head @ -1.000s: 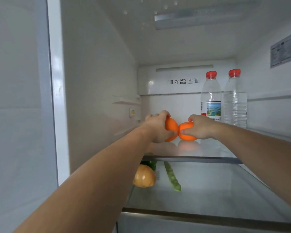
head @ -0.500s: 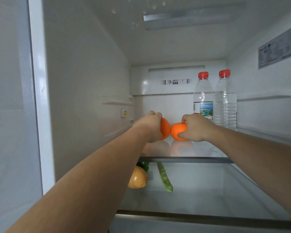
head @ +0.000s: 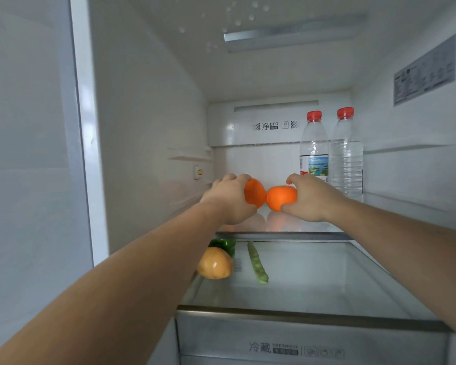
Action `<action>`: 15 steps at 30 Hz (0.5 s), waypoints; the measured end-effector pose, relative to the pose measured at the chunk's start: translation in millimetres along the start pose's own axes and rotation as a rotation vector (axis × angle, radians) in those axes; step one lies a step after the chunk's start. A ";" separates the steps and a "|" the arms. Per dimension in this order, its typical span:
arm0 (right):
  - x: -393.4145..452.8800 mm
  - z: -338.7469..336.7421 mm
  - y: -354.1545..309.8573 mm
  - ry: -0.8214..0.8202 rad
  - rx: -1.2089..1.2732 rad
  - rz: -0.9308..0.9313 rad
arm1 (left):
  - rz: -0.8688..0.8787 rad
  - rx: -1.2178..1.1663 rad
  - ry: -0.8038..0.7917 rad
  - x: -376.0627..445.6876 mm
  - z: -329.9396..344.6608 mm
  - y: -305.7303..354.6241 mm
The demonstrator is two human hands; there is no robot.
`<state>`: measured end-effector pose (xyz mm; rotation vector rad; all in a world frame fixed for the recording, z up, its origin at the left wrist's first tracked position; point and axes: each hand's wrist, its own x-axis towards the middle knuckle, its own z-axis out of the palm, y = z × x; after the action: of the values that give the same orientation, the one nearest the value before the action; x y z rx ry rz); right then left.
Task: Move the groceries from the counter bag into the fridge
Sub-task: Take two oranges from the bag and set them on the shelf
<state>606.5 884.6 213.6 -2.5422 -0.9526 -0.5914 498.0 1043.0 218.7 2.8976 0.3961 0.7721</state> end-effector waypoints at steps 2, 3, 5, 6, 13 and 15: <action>-11.8 -6.2 -2.4 0.025 0.029 0.020 | 0.024 -0.011 0.011 -13.2 -5.2 1.7; -18.9 -10.1 -4.6 0.038 0.045 0.033 | 0.042 -0.024 0.021 -20.1 -7.9 2.2; -35.3 -19.0 -10.7 0.078 0.076 0.062 | 0.084 -0.053 0.039 -33.4 -14.6 2.7; -44.4 -23.5 -14.6 0.100 0.087 0.073 | 0.099 -0.069 0.041 -40.2 -18.6 2.9; -128.2 -44.0 -56.8 0.201 0.049 0.152 | 0.321 -0.078 0.087 -97.4 -31.2 -4.8; -157.9 -42.2 -69.1 0.201 0.033 0.197 | 0.449 0.064 0.135 -119.5 -25.7 -14.2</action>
<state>440.5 829.8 183.3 -2.4529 -0.6300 -0.7467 382.1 1024.3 181.9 3.0398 -0.2370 1.0324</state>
